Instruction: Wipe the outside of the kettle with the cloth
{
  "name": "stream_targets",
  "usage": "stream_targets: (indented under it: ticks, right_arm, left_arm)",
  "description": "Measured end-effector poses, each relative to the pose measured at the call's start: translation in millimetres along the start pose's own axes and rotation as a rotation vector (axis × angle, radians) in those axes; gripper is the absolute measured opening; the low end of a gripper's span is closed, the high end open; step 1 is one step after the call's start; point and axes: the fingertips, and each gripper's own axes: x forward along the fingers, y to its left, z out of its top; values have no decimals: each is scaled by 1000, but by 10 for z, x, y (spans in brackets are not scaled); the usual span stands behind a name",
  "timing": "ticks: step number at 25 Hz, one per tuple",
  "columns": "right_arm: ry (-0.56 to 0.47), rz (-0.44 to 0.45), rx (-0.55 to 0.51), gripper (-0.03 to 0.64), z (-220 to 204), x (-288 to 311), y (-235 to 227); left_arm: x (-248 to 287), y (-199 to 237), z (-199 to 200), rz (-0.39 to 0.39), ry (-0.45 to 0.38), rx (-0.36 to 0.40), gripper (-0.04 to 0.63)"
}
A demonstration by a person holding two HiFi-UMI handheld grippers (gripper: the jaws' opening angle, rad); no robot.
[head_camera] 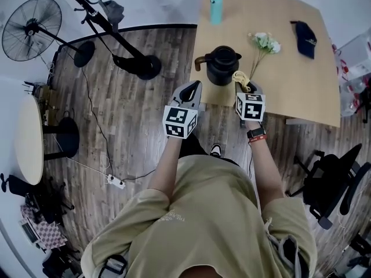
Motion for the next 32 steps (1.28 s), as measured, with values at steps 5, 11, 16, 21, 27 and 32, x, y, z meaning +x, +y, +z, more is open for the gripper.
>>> stream_targets:
  ticks: [5,11,16,21,27,32]
  right_arm:
    - [14,53,111,135,-176,-31,492]
    - [15,103,136,138,-154,203,1017]
    - [29,92,173,140,-63,471,1260]
    - [46,55,214,140,1,689,1334]
    - [60,3,287,138,28,843,1350]
    - [63,-32,334,138,7,940,1349]
  left_arm:
    - [-69,48,9,5,-5,1,21]
    - [-154,213,35,24,-10,3,21]
    - [-222,394,33,43,-9,-3,21]
    - [-256,543,26,60,-9,-12,21]
    - [-286,632,-19,67,-2,-21,21]
    - [-293,707,-41,74,-2,-26,21]
